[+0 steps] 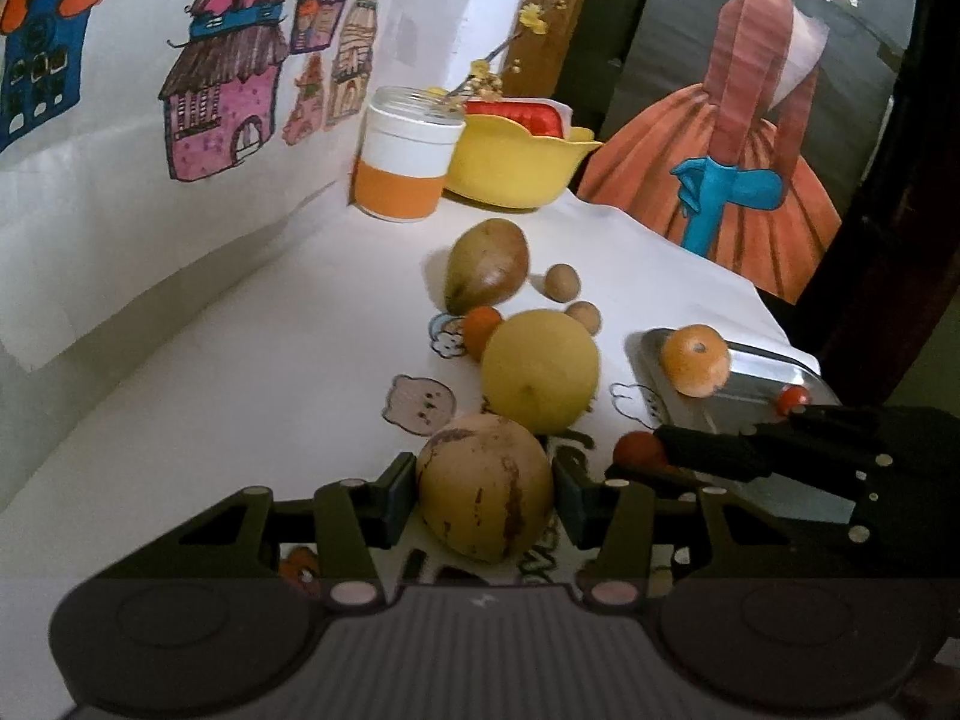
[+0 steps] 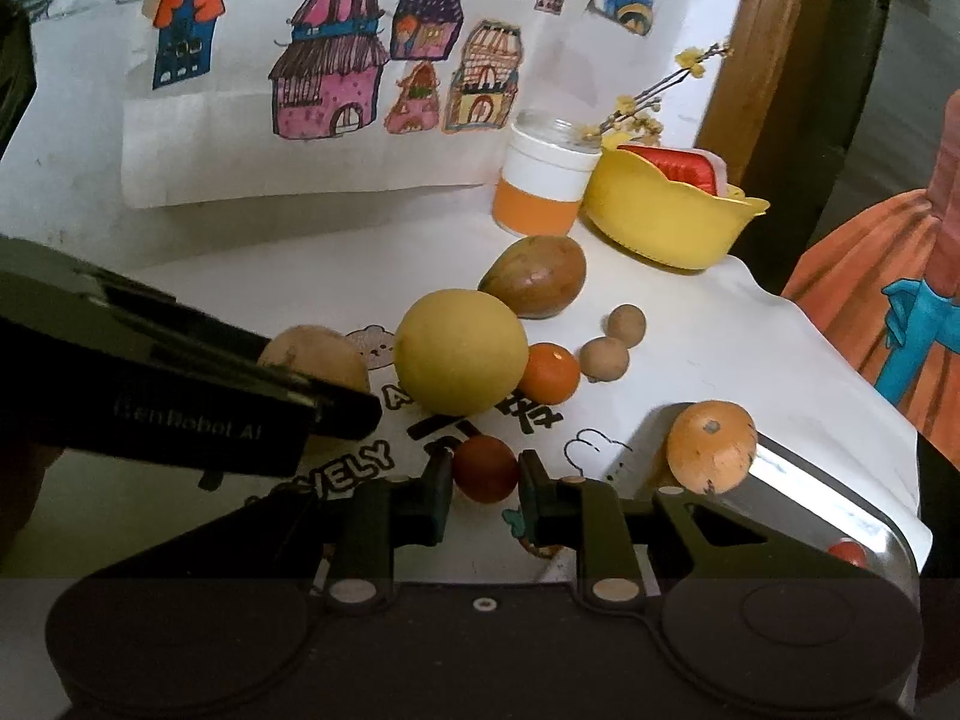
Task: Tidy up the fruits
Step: 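Carry the speckled fruit in the left tool over the tray while the right tool carries the tomato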
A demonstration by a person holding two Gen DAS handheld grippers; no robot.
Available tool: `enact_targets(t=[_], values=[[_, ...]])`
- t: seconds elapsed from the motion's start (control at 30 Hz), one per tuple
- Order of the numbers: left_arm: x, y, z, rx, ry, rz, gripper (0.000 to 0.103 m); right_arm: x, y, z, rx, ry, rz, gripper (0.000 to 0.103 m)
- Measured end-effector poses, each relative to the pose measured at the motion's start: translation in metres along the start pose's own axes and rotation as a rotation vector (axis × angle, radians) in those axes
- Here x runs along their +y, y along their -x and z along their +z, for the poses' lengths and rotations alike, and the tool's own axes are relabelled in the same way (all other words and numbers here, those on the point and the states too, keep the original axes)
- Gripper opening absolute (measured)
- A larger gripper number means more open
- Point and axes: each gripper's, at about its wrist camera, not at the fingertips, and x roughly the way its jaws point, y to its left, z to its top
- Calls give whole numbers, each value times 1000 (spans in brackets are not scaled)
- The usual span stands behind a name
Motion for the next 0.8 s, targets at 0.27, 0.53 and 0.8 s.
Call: enact_targets(t=[0.27,0.53,0.8], values=[[-21,17,-5,-12,-20,-7,53,-8,30,-10,-35,-38,-19,25],[-51,28,-16,-5,-50,-28,53,-24,65,-33,-52,-99,-66,25],[-84,28,-19,3,-39,-66,53,-45,92,-57,-62,-145,-115,25]])
